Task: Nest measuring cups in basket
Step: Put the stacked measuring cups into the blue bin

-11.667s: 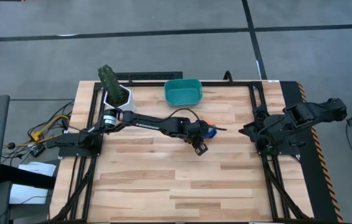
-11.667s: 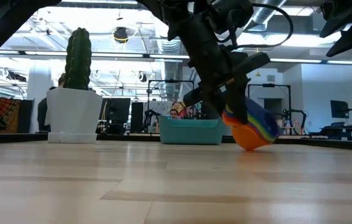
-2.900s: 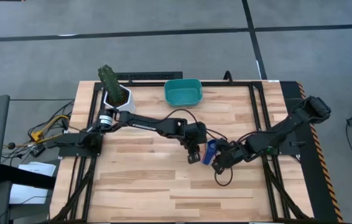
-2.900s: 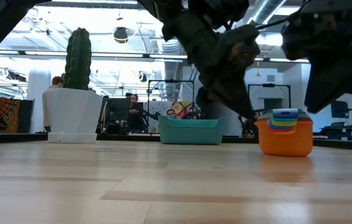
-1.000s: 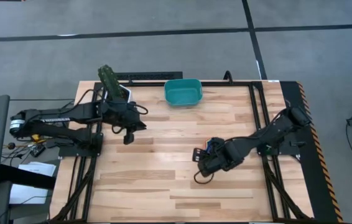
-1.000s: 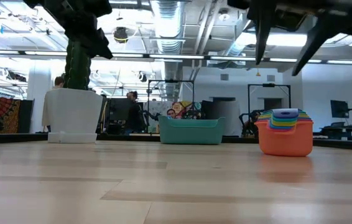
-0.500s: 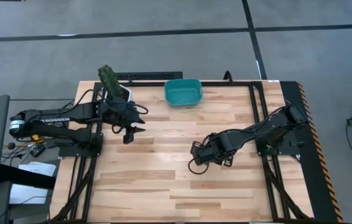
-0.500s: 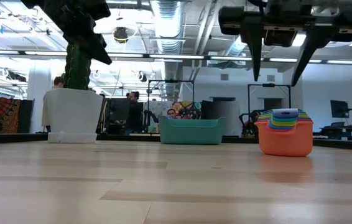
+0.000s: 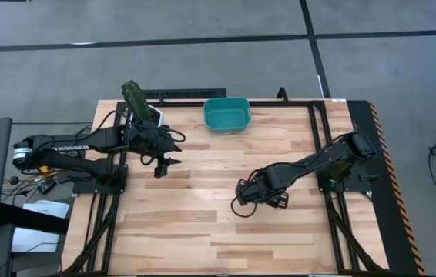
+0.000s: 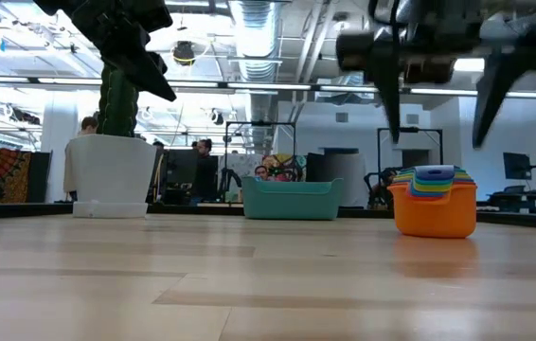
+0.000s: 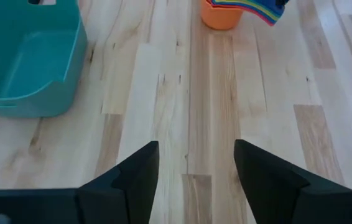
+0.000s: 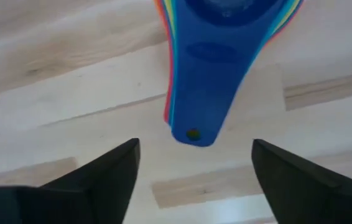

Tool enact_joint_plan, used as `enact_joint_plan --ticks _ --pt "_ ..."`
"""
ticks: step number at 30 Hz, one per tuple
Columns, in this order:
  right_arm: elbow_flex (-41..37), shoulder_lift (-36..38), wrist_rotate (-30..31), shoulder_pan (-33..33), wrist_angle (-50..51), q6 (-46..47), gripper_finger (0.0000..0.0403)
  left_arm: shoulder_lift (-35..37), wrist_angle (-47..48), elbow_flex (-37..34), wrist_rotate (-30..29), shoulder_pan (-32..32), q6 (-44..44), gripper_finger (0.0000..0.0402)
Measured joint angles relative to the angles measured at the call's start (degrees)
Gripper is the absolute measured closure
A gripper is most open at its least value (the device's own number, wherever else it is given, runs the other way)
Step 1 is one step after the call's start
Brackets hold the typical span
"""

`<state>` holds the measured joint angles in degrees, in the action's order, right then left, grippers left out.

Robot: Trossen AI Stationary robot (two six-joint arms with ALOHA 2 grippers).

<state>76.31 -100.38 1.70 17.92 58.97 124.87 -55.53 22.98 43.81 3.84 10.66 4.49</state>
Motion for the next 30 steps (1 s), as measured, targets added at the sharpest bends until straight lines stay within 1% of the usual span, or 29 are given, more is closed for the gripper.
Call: enact_joint_plan --ticks 5,7,11,17,22,26,30 --pt "0.1 -3.6 -0.7 -0.9 -2.8 1.4 0.0022 0.0 0.7 0.0 0.0 0.0 0.0 0.0202" --pt "0.1 -4.7 -0.1 -0.9 -5.2 1.8 0.0012 0.0 1.3 0.0 0.0 0.0 0.0 0.0202" --pt "0.2 -6.5 -0.5 -1.0 -5.3 3.9 0.0004 0.0 2.2 0.0 0.0 0.0 0.6 0.0202" --pt "0.0 -8.0 -0.1 -1.2 -5.0 4.3 0.0010 0.0 2.1 0.0 0.0 0.0 0.7 0.0202" --pt "0.1 -7.8 1.5 -1.7 -2.9 4.3 0.0024 0.0 2.1 0.0 0.0 0.0 1.6 0.0202" --pt "0.1 -7.8 1.5 -2.2 -0.7 3.7 0.0036 0.0 2.1 0.0 0.0 0.0 2.0 0.0202" --pt "0.1 -7.8 1.4 -2.9 -0.8 2.6 0.0050 0.0 1.9 0.0 0.1 0.0 2.0 0.0202"
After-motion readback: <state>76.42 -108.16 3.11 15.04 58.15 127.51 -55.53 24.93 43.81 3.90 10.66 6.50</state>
